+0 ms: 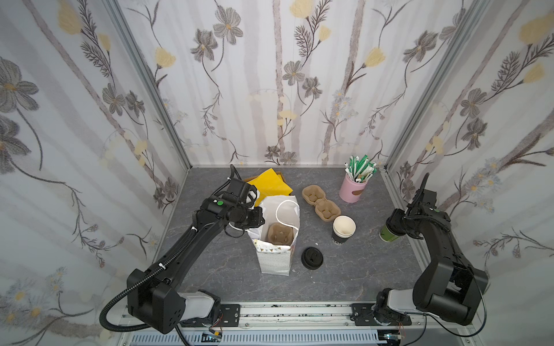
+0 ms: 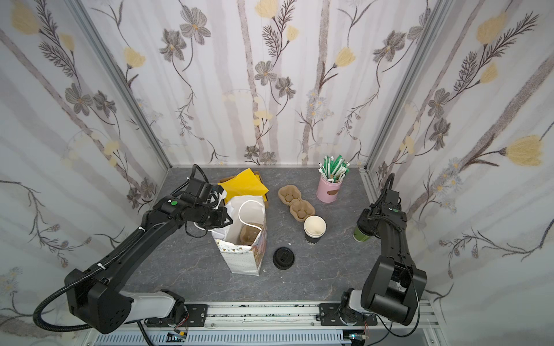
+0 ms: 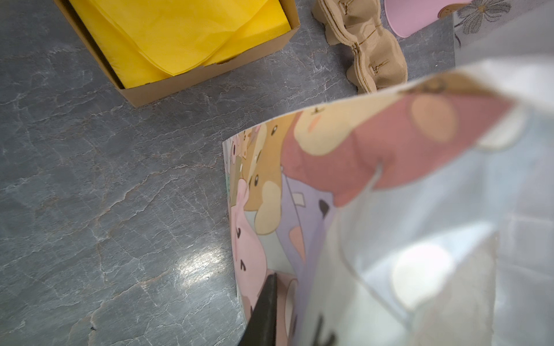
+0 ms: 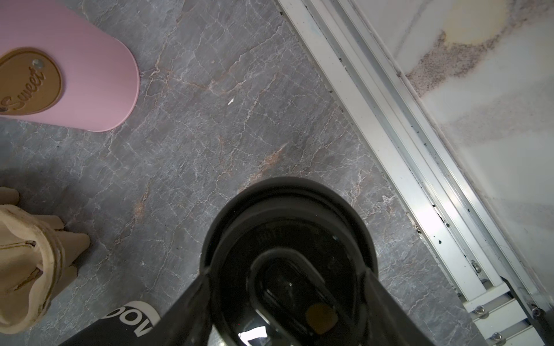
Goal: Pack a coffee takeout order
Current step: Pick up the coffee cup at the middle-right of the table.
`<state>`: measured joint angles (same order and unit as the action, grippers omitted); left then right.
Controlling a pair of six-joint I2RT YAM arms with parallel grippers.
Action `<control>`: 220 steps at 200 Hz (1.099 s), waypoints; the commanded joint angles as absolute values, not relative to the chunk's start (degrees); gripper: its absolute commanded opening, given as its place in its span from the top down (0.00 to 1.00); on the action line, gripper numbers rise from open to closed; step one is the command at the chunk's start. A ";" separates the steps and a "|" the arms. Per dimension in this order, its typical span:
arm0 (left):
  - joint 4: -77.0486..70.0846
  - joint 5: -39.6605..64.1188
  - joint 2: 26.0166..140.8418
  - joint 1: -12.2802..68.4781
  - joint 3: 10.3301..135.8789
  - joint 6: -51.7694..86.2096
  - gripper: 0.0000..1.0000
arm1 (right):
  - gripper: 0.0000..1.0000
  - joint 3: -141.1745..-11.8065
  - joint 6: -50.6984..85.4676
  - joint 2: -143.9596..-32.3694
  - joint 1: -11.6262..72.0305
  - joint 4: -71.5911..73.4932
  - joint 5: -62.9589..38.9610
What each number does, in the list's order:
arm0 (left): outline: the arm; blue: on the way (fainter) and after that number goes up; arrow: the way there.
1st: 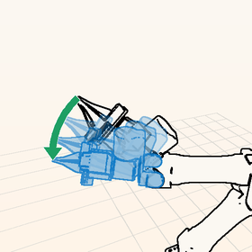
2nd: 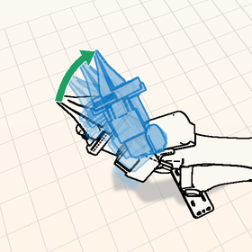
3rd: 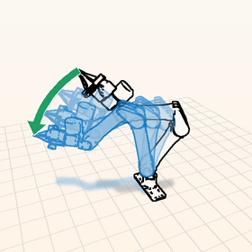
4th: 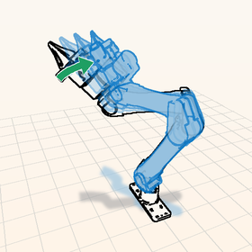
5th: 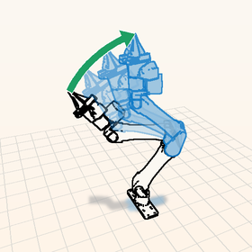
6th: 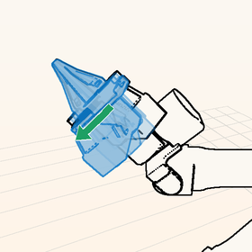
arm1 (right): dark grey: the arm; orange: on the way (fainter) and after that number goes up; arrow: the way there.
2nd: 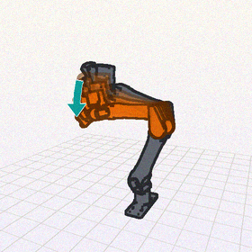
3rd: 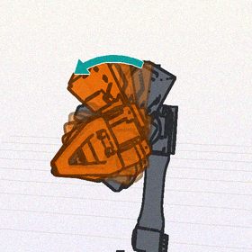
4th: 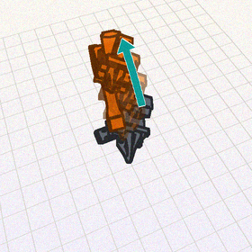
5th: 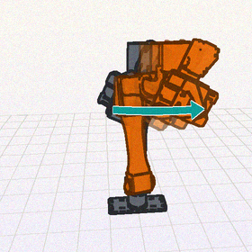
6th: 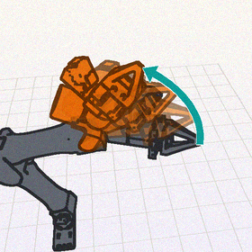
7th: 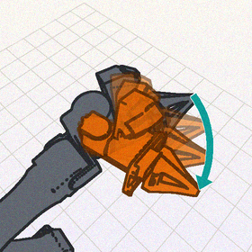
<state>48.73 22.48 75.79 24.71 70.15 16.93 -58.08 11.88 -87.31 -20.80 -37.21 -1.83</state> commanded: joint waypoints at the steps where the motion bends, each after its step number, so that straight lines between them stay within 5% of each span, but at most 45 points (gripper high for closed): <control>1: 48.98 21.69 75.19 24.87 69.79 17.31 0.86 | 0.35 -58.31 11.44 -87.75 -19.65 -38.49 -1.78; 220: 44.15 22.07 69.33 27.95 67.20 16.20 0.95 | 0.38 -58.64 14.41 -82.23 -5.98 -42.95 -3.17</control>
<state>45.65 22.65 69.67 27.86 67.07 16.64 -58.61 14.06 -82.87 -6.07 -43.64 -3.05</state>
